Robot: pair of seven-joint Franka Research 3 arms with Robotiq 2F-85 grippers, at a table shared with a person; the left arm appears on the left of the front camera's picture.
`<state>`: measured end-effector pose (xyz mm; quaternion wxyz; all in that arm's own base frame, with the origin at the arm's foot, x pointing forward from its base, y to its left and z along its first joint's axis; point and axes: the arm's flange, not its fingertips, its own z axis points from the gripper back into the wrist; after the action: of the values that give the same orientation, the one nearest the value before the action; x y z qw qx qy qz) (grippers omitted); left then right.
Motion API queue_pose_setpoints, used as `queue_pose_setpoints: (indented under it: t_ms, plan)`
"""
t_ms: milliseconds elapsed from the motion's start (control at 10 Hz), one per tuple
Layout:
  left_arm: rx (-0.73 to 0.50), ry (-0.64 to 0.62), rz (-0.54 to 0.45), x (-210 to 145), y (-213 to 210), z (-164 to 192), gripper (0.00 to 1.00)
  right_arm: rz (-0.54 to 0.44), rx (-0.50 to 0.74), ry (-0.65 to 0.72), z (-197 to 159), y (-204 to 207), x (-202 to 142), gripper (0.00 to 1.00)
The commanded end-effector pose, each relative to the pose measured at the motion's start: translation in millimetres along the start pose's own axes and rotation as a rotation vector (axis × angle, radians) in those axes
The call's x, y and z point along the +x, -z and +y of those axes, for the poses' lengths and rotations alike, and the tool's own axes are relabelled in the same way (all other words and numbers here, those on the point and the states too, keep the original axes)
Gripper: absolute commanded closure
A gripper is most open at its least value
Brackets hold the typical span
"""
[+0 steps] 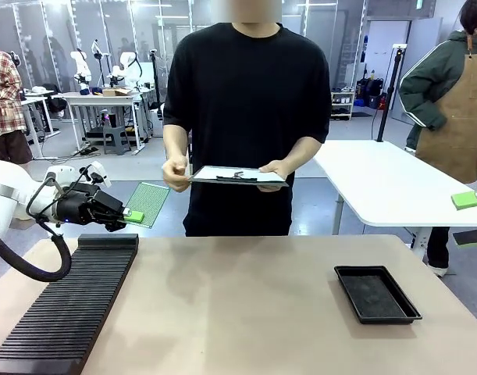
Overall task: Inspect the PCB.
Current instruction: Release the Blank PCB you were holding.
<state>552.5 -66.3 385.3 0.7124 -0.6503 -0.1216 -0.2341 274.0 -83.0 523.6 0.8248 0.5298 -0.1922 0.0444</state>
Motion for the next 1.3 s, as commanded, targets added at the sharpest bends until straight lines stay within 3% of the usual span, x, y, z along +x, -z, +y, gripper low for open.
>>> queue_pose_setpoints:
  t_ms: [0,1200]
  plan:
    - [-0.003,-0.001,0.003,0.0,1.4,-0.4,0.97,-0.005,0.015,-0.019,-0.7,0.0,1.2,0.0]
    - [-0.003,-0.001,0.003,0.0,1.4,-0.4,0.97,-0.005,0.015,-0.019,-0.7,0.0,1.2,0.0]
